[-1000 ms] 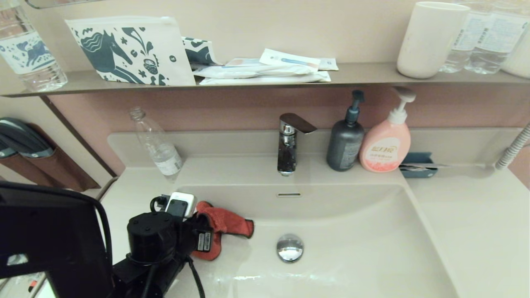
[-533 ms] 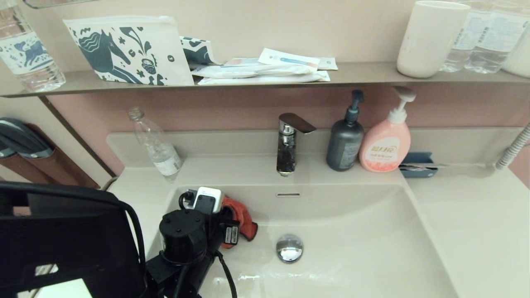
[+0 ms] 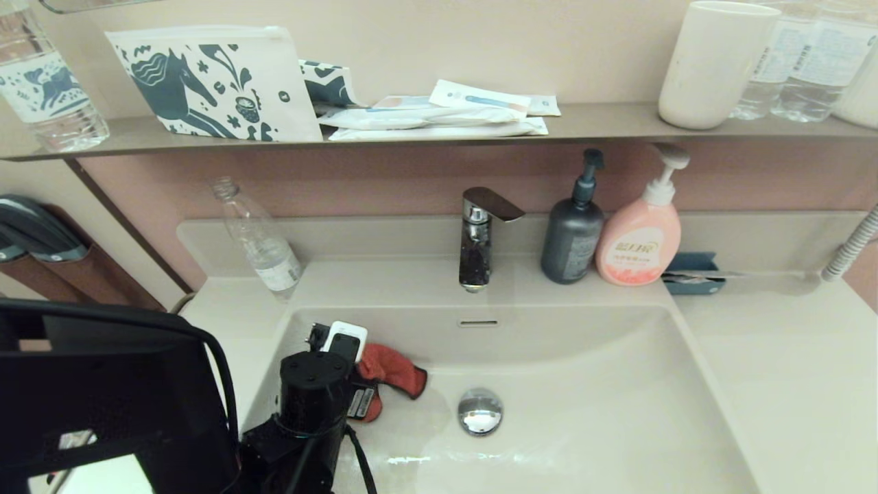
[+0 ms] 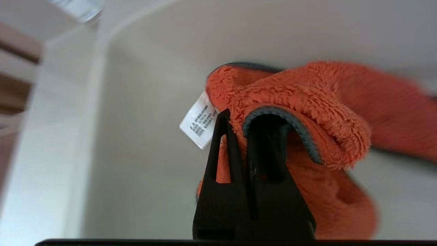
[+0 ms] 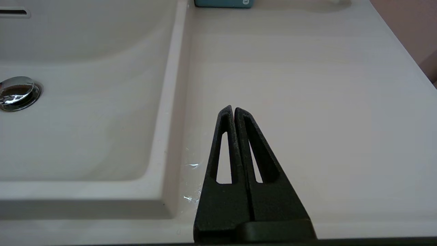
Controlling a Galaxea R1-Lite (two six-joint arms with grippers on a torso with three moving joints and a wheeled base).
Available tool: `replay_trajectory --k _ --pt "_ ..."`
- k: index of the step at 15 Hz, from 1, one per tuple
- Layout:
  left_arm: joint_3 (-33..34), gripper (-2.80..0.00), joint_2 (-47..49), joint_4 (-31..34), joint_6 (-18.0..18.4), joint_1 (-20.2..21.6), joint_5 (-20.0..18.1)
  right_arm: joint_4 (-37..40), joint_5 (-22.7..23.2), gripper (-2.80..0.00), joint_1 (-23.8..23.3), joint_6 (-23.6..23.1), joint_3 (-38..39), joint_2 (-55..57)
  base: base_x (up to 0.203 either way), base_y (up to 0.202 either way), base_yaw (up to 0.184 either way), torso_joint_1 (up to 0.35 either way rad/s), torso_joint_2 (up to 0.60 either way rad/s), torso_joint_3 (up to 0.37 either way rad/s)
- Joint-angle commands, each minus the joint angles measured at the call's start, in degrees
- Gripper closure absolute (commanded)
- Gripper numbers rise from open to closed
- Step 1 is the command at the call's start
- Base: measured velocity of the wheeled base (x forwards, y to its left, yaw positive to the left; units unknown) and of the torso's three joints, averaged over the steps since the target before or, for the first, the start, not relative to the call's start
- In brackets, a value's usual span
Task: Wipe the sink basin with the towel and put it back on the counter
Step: Wipe the sink
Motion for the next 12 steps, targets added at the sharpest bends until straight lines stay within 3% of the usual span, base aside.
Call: replay_trajectory --k 1,6,10,12 --pt "-1.68 0.0 -0.45 2.2 0.86 -0.12 2.75 0.0 0.0 0.0 0.01 -0.03 0.01 0.07 0.0 0.0 0.0 0.0 0.0 0.0" --pt "-2.96 0.0 -6.82 7.43 8.97 -0.2 5.42 0.0 0.0 0.0 0.01 -0.03 0.0 0.07 0.0 0.0 0.0 0.0 0.0 0.0" --pt "-4.07 0.0 -9.2 14.57 9.2 -0.21 5.98 0.0 0.0 0.0 0.01 -0.03 0.0 0.07 0.0 0.0 0.0 0.0 0.0 0.0" --pt "-5.24 0.0 -12.1 21.26 9.26 -0.23 5.99 0.0 0.0 0.0 0.01 -0.03 0.0 0.07 0.0 0.0 0.0 0.0 0.0 0.0"
